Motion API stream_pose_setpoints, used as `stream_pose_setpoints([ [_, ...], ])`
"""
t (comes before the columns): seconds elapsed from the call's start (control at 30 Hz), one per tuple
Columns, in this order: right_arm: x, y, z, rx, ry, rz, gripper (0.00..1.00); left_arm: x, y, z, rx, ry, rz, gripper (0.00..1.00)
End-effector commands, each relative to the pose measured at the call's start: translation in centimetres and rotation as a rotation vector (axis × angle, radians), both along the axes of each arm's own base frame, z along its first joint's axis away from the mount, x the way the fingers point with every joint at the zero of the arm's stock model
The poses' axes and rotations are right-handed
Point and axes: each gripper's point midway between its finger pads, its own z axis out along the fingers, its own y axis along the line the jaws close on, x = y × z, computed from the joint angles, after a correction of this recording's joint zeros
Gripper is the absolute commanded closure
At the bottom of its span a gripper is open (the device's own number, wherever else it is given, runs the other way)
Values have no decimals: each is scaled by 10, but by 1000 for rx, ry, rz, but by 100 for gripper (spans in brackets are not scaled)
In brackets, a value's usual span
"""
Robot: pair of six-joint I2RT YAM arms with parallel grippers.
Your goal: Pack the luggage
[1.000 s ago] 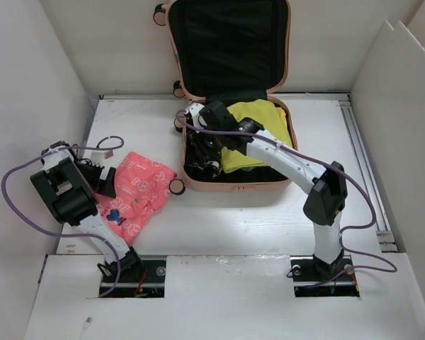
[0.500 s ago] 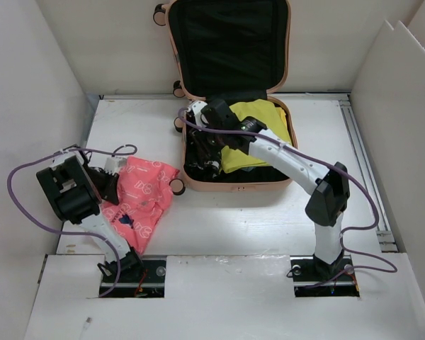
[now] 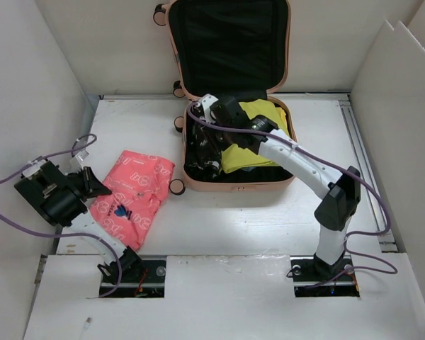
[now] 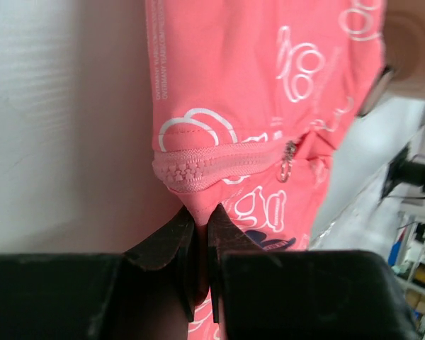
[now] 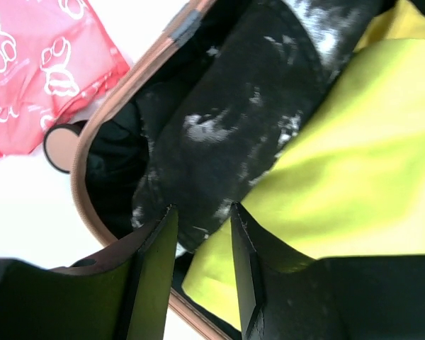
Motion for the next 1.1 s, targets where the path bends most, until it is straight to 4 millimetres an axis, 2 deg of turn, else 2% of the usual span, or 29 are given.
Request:
stream_pose_setpoints([
  [0.0, 5, -13, 24, 21, -63, -48, 59, 22, -16, 58, -124, -128, 100, 100],
  [0.1, 7, -17, 29, 27, -69, -58, 60, 29, -13, 73, -103, -179, 125, 100],
  [0.13, 7, -17, 29, 27, -69, -58, 60, 35, -6, 71, -70, -180, 162, 100],
  [0.2, 10, -23, 29, 23, -74, -74, 60, 35, 3, 63, 12, -159, 203, 100],
  [0.23, 10, -23, 30, 23, -74, -74, 60, 43, 12, 72, 73, -205, 242, 100],
  [0.3, 10, -23, 30, 23, -74, -74, 60, 46, 15, 80, 114, -239, 269, 100],
  [0.33, 11, -25, 30, 19, -78, -81, 60, 48, 15, 93, 127, -281, 273, 100],
  [0.4, 11, -24, 33, 25, -84, -81, 61, 52, 0, 104, 91, -305, 251, 100],
  [0.53, 14, -28, 36, 26, -85, -90, 61, 66, -11, 137, 43, -372, 227, 100],
  [0.73, 15, -37, 44, 32, -95, -122, 61, 77, -16, 164, 10, -391, 240, 100],
  [0.9, 18, -52, 48, 58, -89, -161, 62, 100, -35, 209, 29, -478, 238, 100],
  [0.93, 20, -58, 53, 67, -98, -173, 62, 105, -45, 223, 16, -506, 239, 100],
  [1.0, 18, -57, 56, 86, -97, -173, 62, 112, -51, 246, 23, -557, 240, 100],
  [1.03, 19, -63, 62, 95, -107, -185, 62, 114, -56, 257, 19, -578, 238, 100],
  [1.07, 22, -67, 58, 87, -100, -196, 62, 120, -64, 268, 14, -610, 221, 100],
])
